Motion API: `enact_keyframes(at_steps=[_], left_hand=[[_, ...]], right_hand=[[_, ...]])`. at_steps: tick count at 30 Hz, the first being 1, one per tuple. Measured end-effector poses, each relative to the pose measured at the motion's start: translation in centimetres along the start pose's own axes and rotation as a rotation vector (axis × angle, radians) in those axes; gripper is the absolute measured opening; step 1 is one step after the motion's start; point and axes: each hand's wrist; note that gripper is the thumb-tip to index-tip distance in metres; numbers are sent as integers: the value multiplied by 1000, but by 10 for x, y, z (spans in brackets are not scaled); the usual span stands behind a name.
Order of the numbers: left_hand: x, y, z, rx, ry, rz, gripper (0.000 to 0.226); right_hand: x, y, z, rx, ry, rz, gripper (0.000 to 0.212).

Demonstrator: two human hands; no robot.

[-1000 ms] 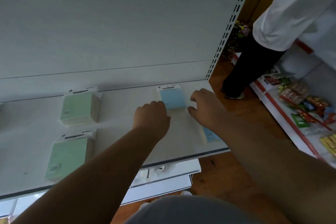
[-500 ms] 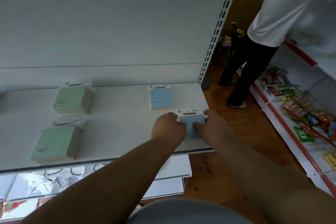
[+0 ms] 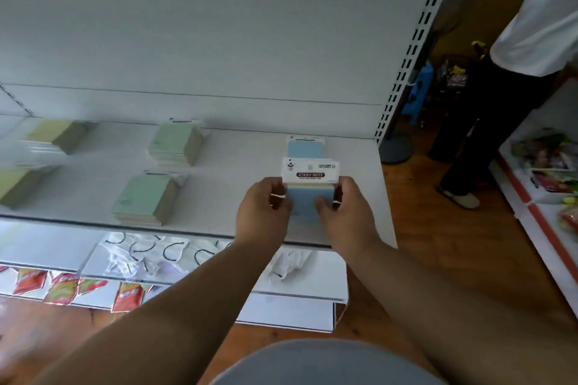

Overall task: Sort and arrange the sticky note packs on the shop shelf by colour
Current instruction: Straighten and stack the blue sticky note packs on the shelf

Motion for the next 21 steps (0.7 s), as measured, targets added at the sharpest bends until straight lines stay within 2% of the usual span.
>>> enact_keyframes(at_steps=[3, 5, 7, 11, 15, 21], left_hand=[[-17, 4, 1, -108, -140, -187, 17], [-23, 7, 1, -71, -263, -230, 14], [-27, 9, 1, -64, -307, -221, 15], [-36, 14, -2, -148, -330, -245, 23], [-35, 23, -11, -193, -369, -255, 16], [-35, 35, -21, -479, -257, -428, 23]], right_hand=[[1, -9, 8, 43, -18, 58, 30], [1, -15, 16, 102, -6, 37, 31], [3, -23, 20, 140, -23, 57, 33], [4, -35, 26, 166, -118, 109, 37], [-5, -36, 27, 242, -83, 169, 25], [-8, -36, 7, 220, -94, 408, 25]])
Point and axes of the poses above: each hand's wrist, its own z-axis away from the middle knuckle, its own y-axis out of the back of the hand, x = y × z, and after that the axes turned 14 degrees about -y, right-handed
